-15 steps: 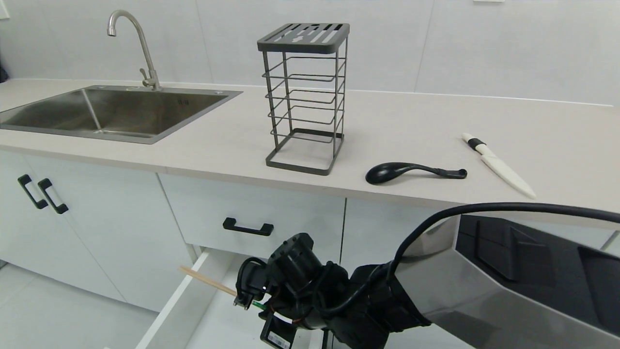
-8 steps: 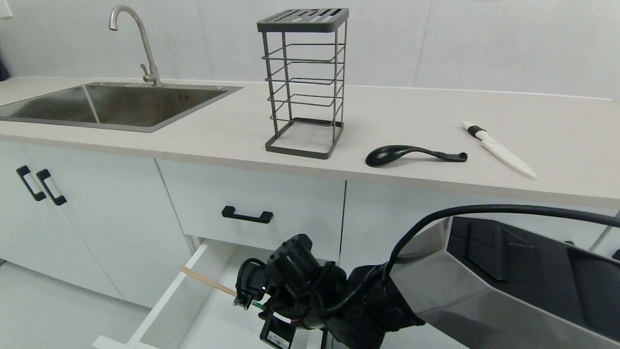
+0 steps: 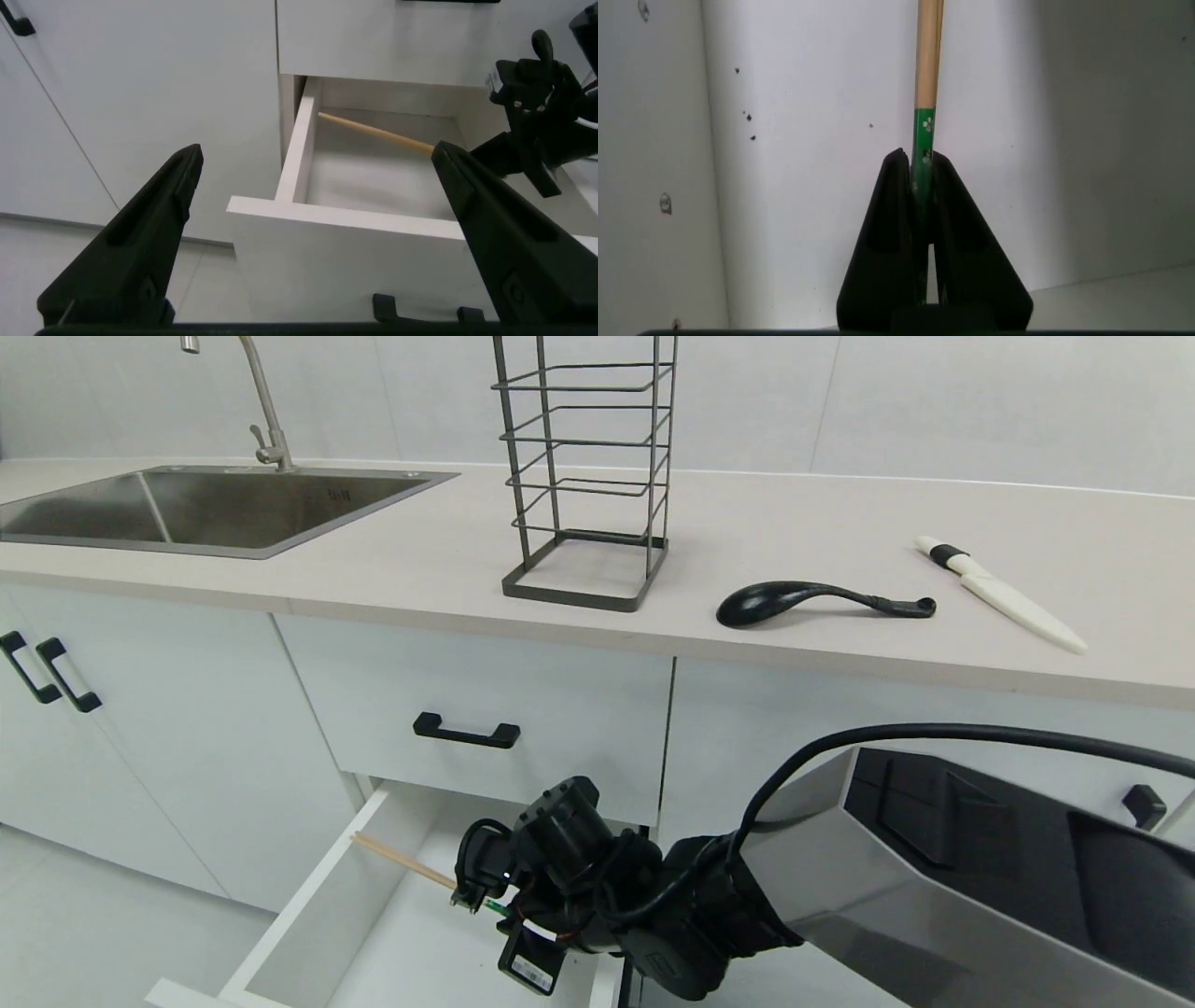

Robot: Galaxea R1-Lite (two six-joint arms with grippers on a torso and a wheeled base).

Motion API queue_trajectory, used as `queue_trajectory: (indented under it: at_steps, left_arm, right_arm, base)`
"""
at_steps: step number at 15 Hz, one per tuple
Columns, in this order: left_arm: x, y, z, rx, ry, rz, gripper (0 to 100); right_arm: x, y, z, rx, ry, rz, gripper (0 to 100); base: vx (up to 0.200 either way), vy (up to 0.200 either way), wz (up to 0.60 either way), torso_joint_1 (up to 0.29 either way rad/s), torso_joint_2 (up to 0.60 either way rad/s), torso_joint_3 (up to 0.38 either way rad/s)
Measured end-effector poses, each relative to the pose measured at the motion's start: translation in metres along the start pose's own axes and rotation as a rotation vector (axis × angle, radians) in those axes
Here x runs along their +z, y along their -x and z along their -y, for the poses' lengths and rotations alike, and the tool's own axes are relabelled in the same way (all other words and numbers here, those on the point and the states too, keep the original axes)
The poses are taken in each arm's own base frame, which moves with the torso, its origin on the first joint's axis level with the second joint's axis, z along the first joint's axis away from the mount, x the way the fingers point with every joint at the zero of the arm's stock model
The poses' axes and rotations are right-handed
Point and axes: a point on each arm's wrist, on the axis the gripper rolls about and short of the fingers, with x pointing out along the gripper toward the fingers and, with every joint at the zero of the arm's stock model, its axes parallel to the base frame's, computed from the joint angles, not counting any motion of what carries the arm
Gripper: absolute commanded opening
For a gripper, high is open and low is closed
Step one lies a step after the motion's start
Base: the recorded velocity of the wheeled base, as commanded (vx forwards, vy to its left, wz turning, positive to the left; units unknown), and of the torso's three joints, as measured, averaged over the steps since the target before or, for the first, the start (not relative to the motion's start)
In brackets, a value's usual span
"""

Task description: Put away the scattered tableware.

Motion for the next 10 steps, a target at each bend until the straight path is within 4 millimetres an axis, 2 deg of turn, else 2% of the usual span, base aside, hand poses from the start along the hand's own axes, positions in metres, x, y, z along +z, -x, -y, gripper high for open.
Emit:
queue_trajectory:
  at_steps: [6, 10]
  left_arm:
    - [0.000, 0.000, 0.000, 0.000, 0.000, 0.000, 100]
    - [0.000, 0.000, 0.000, 0.000, 0.000, 0.000, 100]
  right_arm:
    - [-0.001, -0.014, 0.003, -0.048, -0.007, -0.033, 0]
    - [-0.011, -0.025, 0.003, -0.046, -0.016, -0.068, 0]
  base:
    - [0.000, 0.000, 0.00, 0.000, 0.00, 0.000]
    - [0.000, 0.000, 0.00, 0.000, 0.00, 0.000]
